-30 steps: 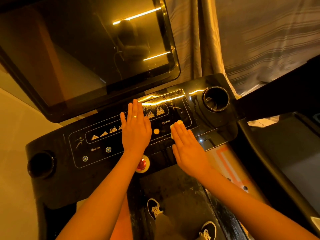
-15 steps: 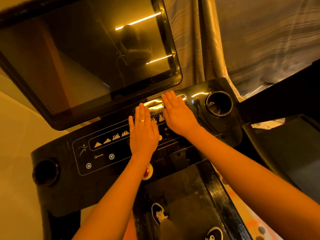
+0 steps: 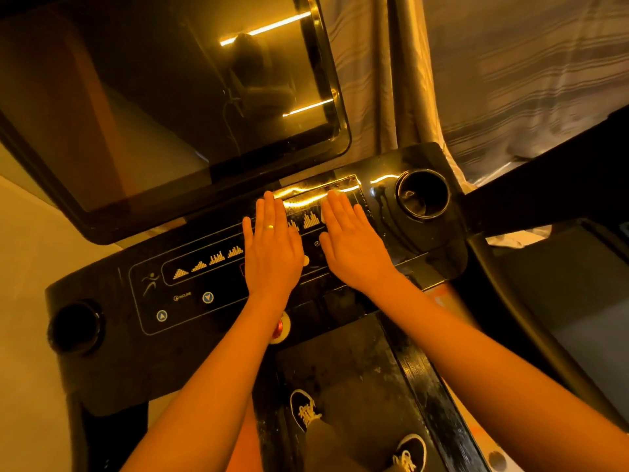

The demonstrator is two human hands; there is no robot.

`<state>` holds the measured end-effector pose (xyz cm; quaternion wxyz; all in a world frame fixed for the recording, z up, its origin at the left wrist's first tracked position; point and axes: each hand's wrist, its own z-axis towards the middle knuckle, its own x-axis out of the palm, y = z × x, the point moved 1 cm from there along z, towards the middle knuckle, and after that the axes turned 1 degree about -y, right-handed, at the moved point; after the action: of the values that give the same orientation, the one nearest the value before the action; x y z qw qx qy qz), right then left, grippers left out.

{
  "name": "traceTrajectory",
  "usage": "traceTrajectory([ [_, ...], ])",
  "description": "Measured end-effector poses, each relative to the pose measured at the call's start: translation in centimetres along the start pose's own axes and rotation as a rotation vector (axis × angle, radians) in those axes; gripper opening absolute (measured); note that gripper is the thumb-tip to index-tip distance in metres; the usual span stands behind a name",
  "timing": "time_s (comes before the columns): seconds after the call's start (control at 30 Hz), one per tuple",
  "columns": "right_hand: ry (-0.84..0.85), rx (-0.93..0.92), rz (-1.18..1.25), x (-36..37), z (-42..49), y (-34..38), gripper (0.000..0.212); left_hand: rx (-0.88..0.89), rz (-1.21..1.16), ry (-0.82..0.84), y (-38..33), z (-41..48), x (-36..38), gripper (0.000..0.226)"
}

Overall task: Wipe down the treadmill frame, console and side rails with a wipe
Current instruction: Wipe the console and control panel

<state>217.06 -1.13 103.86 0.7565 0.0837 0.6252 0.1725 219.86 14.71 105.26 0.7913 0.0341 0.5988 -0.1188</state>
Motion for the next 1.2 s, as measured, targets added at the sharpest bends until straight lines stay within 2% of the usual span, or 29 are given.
traceTrajectory([
  [0.23, 0.031, 0.015, 0.067, 1.6, -10.1, 0.1, 0.062, 0.008, 0.035, -0.003, -0.1, 0.0, -0.1, 0.062],
  [0.37, 0.035, 0.016, 0.020, 1.4, -8.8, -0.1, 0.063, 0.015, 0.118, 0.026, -0.1, 0.0, 0.0, 0.061],
  [0.43, 0.046, 0.028, 0.011, 1.1, -7.2, -0.2, 0.064, 0.091, 0.173, 0.039, -0.3, 0.2, -0.1, 0.061],
  [0.53, 0.048, 0.026, 0.024, 1.1, -7.2, -0.4, 0.065, 0.188, 0.118, 0.048, -1.1, 0.8, 0.0, 0.059],
  [0.7, 0.086, -0.015, 0.065, 1.3, -10.6, -0.8, 0.063, 0.106, 0.081, 0.022, -1.9, 0.5, 0.7, 0.061],
  [0.8, 0.059, -0.038, 0.058, 0.8, -8.0, -0.8, 0.063, 0.098, 0.063, 0.026, -1.9, 0.5, 0.8, 0.061],
  [1.03, 0.001, -0.041, -0.002, -1.3, 4.7, -1.4, 0.058, 0.091, 0.052, 0.012, -2.0, 0.4, 0.7, 0.059],
  [1.2, -0.020, -0.067, 0.010, -1.0, 2.9, -1.7, 0.059, 0.087, 0.034, 0.009, -2.0, 0.5, 0.7, 0.058],
])
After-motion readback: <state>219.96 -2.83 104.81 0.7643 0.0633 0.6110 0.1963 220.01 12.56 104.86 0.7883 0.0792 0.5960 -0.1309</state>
